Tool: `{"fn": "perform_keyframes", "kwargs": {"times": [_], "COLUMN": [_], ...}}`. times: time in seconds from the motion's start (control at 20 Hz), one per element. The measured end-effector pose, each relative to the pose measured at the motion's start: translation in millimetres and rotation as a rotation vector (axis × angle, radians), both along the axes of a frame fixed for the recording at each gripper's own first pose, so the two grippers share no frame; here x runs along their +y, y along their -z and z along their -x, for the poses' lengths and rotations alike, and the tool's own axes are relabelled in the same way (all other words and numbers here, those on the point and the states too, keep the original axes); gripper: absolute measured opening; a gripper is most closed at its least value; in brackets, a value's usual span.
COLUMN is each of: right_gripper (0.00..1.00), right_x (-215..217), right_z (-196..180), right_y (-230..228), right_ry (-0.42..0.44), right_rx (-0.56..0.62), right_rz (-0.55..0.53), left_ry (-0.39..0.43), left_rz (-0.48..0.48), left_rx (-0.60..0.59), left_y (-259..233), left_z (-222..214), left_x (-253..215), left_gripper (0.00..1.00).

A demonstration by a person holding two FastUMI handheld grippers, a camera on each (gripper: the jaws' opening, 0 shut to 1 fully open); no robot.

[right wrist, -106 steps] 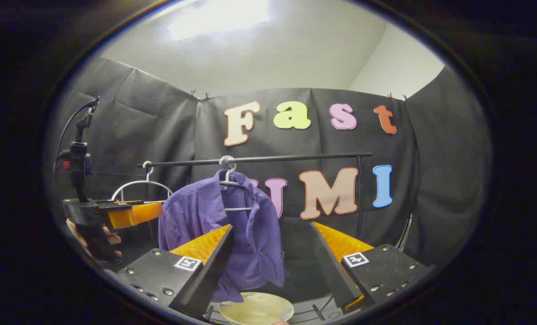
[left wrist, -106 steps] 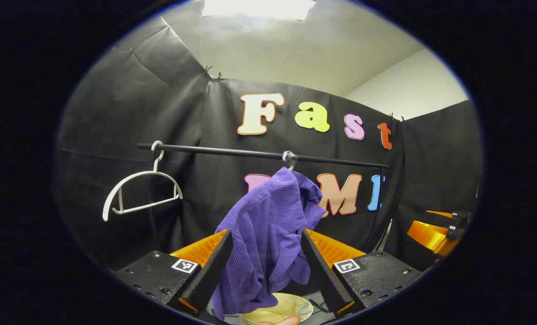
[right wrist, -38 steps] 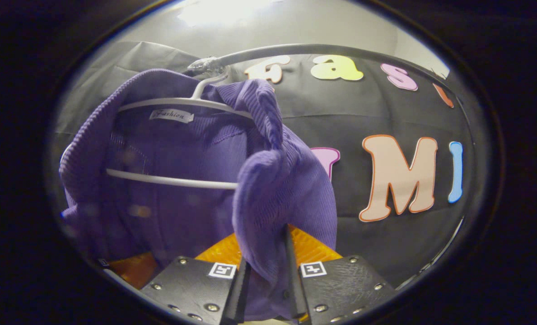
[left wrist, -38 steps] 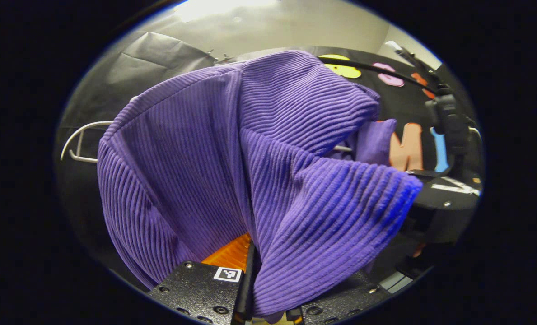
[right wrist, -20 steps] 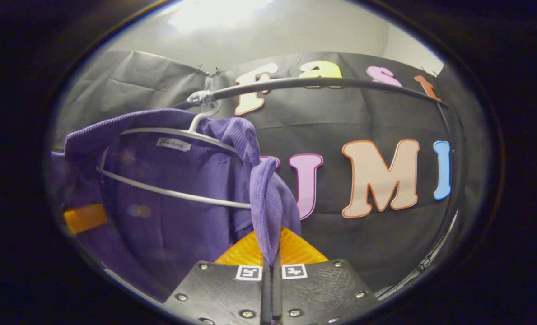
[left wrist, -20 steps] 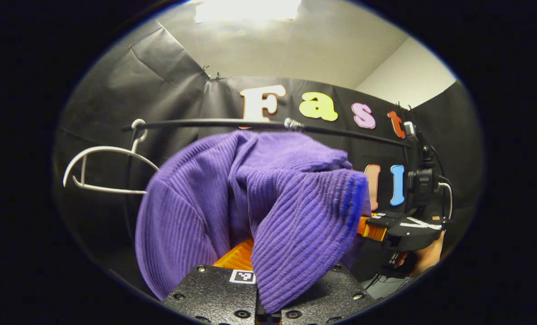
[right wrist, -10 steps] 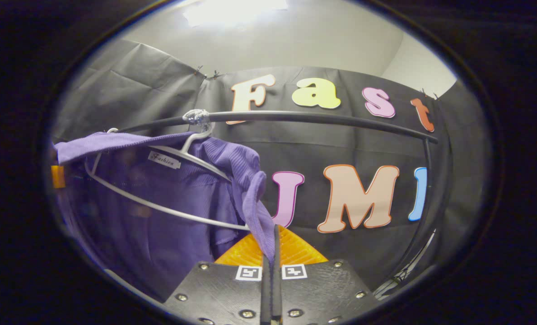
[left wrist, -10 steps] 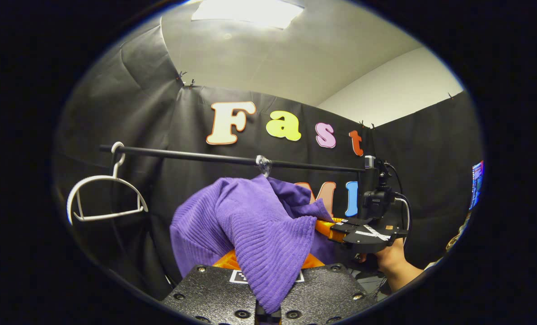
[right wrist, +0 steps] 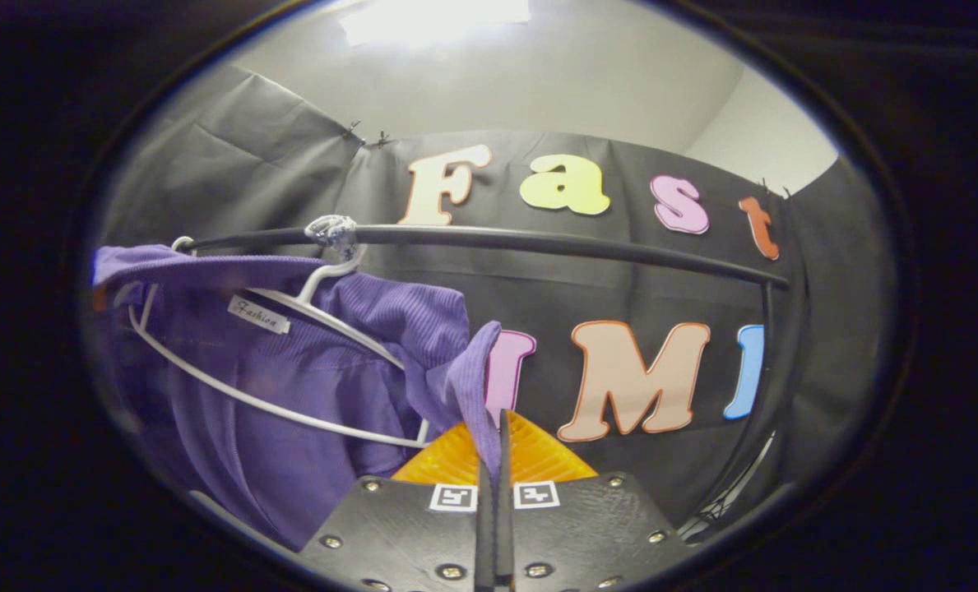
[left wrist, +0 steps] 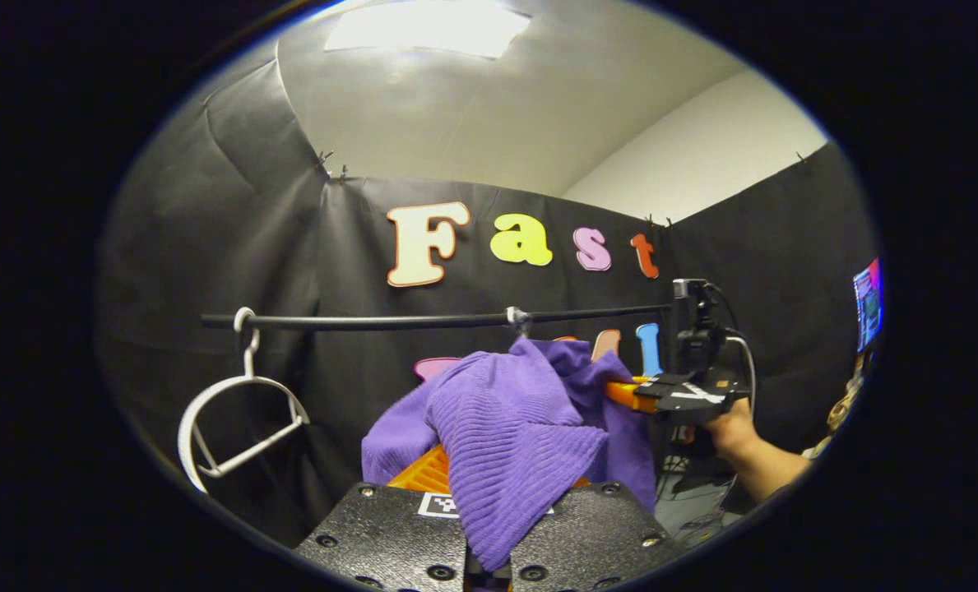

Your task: Grasp the clothes on the hanger with both hands and then place them into the laundry hamper below.

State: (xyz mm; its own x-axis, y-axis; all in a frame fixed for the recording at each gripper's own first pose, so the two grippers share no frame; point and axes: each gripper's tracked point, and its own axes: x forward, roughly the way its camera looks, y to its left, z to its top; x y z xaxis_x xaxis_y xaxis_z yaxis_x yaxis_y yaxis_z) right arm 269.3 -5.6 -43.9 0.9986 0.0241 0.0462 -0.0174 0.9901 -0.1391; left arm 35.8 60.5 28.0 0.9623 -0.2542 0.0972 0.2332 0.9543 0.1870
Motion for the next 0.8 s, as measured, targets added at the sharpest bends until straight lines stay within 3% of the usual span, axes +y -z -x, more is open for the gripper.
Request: {"fn": "perform_keyframes", "kwargs": {"times": [0.2, 0.25, 0.3, 0.8], "right_gripper": [0.02, 0.07, 0.02, 0.02], "right_x": [0.9, -0.8, 0.0, -38.9], "right_z": [-17.8, -22.8, -28.7, -82.8], "right_y": [-2.2, -1.5, -1.1, 13.6], "right_ry": [0.028, 0.039, 0.043, 0.137], "right_rx": [-0.006, -0.006, -0.004, 0.029], "right_rz": [0.023, 0.028, 0.028, 0.047], "left_ry": [-0.089, -0.117, -0.137, -0.158], "left_rz": [-0.071, -0.081, -0.090, -0.058], "left_rx": [0.015, 0.005, 0.003, 0.040], "left_y": [-12.3, -16.5, -18.7, -4.9], "left_z": [-17.6, -24.0, -30.2, -84.3], "left_x": [38.5, 47.5, 54.9, 67.7], "left_gripper": [0.05, 0.05, 0.05, 0.05]}}
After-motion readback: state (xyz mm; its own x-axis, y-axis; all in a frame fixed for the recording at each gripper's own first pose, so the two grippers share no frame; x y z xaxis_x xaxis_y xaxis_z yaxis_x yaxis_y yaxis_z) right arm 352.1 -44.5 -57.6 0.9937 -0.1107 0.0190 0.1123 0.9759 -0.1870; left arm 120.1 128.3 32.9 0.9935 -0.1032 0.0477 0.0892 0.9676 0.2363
